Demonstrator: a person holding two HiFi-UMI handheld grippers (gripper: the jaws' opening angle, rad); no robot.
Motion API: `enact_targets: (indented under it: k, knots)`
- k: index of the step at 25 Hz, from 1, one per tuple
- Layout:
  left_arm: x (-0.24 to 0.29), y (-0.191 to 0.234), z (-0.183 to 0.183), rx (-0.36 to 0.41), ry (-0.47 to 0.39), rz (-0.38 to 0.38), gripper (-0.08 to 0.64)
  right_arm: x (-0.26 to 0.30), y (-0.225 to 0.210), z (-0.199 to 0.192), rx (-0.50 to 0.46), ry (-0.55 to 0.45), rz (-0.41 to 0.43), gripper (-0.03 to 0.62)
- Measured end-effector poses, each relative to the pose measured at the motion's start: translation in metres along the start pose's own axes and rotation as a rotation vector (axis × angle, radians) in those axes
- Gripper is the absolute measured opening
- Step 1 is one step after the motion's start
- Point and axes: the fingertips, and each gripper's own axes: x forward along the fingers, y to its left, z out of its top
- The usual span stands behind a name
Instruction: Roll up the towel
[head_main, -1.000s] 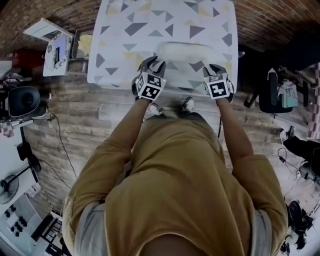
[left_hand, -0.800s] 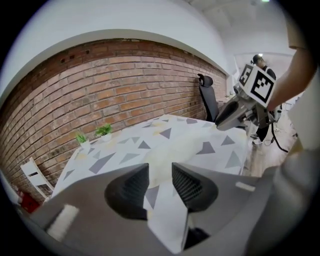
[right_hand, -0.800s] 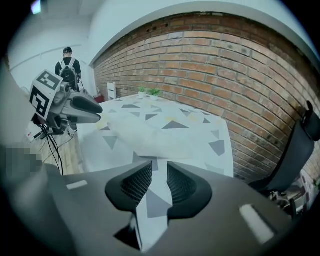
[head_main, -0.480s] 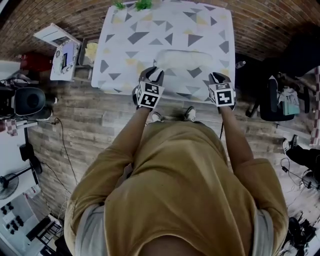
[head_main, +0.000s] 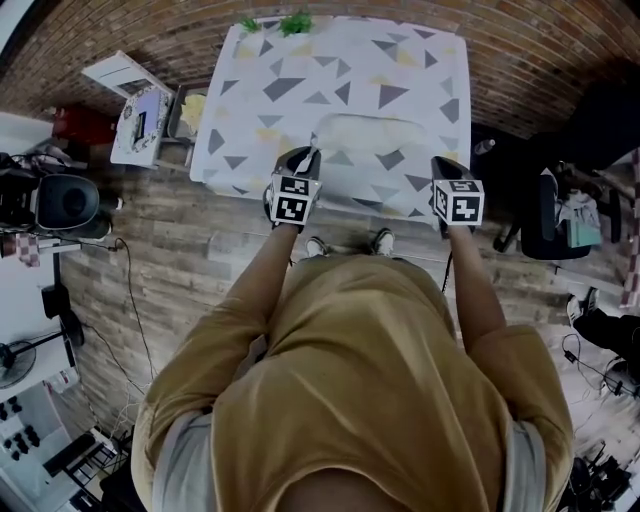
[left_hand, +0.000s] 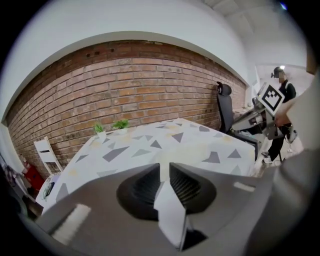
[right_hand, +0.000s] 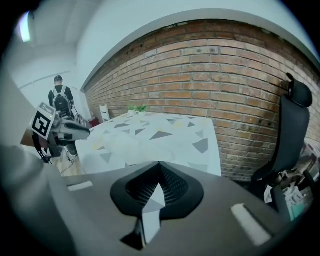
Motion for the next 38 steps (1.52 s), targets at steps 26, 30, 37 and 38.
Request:
enact_targets:
  k: [26, 30, 37, 38]
  knots:
    - [-0.080, 0.086, 0.162, 0.022, -0.384, 0.138, 0.063, -0.077, -0.043, 0.182, 0.061, -0.452, 0.044, 0.005]
    - [-0.112, 0.097, 0.196, 0.049, -0.471, 0.178, 0.063, -0.094, -0.045, 0.218, 0.023, -0.526, 0.044, 0.005]
    - [-0.176, 0.113, 0.251, -0.020, -0.652, 0.196, 0.063, -0.126, -0.058, 0.255, 0.006, -0.624, 0.016, 0.005]
    - [-0.185, 0.114, 0.257, -0.018, -0.671, 0.201, 0.063, -0.133, -0.059, 0.260, 0.002, -0.639, 0.010, 0.005]
